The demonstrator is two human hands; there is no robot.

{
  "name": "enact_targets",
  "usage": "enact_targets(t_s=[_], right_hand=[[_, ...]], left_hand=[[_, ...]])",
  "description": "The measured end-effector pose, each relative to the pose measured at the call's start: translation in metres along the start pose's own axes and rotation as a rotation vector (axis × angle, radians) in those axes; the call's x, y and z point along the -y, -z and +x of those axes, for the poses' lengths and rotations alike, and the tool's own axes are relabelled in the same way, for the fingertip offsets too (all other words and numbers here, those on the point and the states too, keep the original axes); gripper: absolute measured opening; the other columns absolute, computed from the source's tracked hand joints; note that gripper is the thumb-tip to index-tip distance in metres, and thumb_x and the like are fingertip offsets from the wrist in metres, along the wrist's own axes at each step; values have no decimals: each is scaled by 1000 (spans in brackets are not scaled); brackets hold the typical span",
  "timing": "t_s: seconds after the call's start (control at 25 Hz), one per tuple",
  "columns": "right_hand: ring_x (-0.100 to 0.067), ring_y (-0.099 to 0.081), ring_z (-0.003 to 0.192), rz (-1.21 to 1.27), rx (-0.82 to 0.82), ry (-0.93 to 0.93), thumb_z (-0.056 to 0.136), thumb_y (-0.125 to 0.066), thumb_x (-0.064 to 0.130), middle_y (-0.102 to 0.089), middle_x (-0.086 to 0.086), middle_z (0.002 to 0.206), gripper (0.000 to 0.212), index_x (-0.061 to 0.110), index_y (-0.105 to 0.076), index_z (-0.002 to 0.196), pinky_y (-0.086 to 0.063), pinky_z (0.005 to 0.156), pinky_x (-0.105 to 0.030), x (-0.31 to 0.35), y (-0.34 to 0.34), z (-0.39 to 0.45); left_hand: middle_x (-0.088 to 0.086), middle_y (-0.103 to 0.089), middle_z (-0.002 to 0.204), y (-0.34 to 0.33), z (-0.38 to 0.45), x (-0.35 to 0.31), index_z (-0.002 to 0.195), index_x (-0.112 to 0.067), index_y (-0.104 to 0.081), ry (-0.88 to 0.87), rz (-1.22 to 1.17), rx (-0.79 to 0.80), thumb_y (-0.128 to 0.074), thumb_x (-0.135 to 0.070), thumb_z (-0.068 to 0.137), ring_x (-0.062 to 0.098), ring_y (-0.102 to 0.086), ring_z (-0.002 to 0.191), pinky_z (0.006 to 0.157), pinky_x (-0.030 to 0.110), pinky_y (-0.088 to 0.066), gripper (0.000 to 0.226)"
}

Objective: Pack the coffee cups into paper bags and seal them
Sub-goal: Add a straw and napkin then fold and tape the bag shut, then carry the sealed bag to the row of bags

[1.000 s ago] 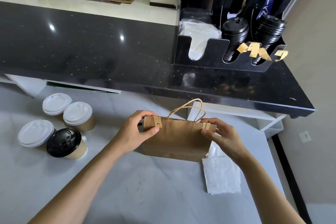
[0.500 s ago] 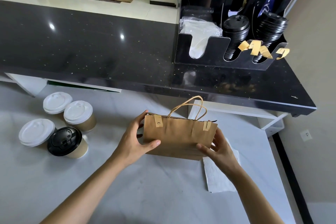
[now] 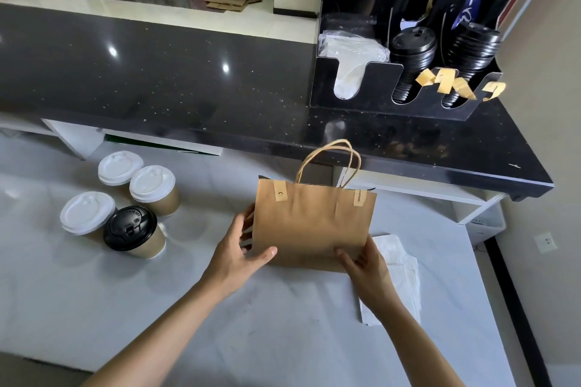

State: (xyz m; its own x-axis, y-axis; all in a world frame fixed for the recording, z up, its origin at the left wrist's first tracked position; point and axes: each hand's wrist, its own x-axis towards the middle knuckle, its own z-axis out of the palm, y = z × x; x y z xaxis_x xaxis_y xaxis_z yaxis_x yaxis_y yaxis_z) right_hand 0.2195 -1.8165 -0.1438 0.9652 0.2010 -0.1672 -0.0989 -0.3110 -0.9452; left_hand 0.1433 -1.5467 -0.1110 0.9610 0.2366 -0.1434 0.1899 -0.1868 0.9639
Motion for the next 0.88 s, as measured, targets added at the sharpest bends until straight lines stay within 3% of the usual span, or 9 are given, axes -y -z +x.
enact_targets(t_s=[0.12,0.2,0.32,0.4,0.52,0.64,0.72,0.88], right_hand=[[-3,-66,87,-49,-5,5,95,-71,29,-71,6,92,14,26,-64,106,-50,75,-20,12,-2,-4],[-3,-66,85,-74,14,29,94,-72,35,-70,7,87,12,27,-64,98,-49,71,-18,19,-4,-7],[-6,-66,95,-60,53,75,92,-72,45,-70,5,98,24,24,-66,103,-53,78,-21,26,-10,-11],[-12,-66,99,-38,85,97,89,-70,54,-69,3,102,37,23,-66,107,-55,80,-27,31,-14,-14],[-7,-66,96,5,127,147,93,-71,45,-69,8,100,29,33,-60,117,-53,74,-23,49,-20,-23],[-3,-65,91,0,188,237,94,-71,37,-67,13,105,63,51,-35,144,-50,70,-19,68,-30,-37],[0,-64,89,-50,257,294,92,-73,36,-66,17,105,83,58,-18,150,-47,69,-20,80,-40,-46],[8,-60,101,-88,381,373,89,-75,39,-57,21,134,93,61,-11,152,-46,77,-17,99,-70,-59]], left_hand=[[-24,-63,128,0,-15,-7,141,-46,-45,4,4,-58,-84,-32,80,5,-61,122,101,38,-55,75],[-19,-64,129,1,-28,-10,141,-44,-46,6,-6,-117,-84,-28,82,7,-60,123,100,38,-55,72],[-14,-66,131,4,-48,-17,140,-40,-49,16,-47,-202,-83,-21,85,9,-59,127,101,37,-53,68],[-16,-66,130,6,-65,-22,140,-41,-49,21,-34,-278,-82,-29,81,3,-60,124,101,38,-53,69],[-17,-66,128,6,-92,-27,138,-47,-49,48,-41,-379,-84,-26,83,0,-62,118,97,33,-56,69],[-26,-57,130,4,-124,-35,139,-60,-37,48,-10,-477,-82,-21,84,-6,-61,116,87,19,-56,82],[-35,-52,130,8,-144,-40,145,-62,-26,42,20,-549,-82,-21,84,-13,-58,114,84,12,-53,93],[-52,-42,133,29,-179,-46,155,-57,-11,17,92,-646,-81,-20,85,-17,-51,119,92,13,-49,106]])
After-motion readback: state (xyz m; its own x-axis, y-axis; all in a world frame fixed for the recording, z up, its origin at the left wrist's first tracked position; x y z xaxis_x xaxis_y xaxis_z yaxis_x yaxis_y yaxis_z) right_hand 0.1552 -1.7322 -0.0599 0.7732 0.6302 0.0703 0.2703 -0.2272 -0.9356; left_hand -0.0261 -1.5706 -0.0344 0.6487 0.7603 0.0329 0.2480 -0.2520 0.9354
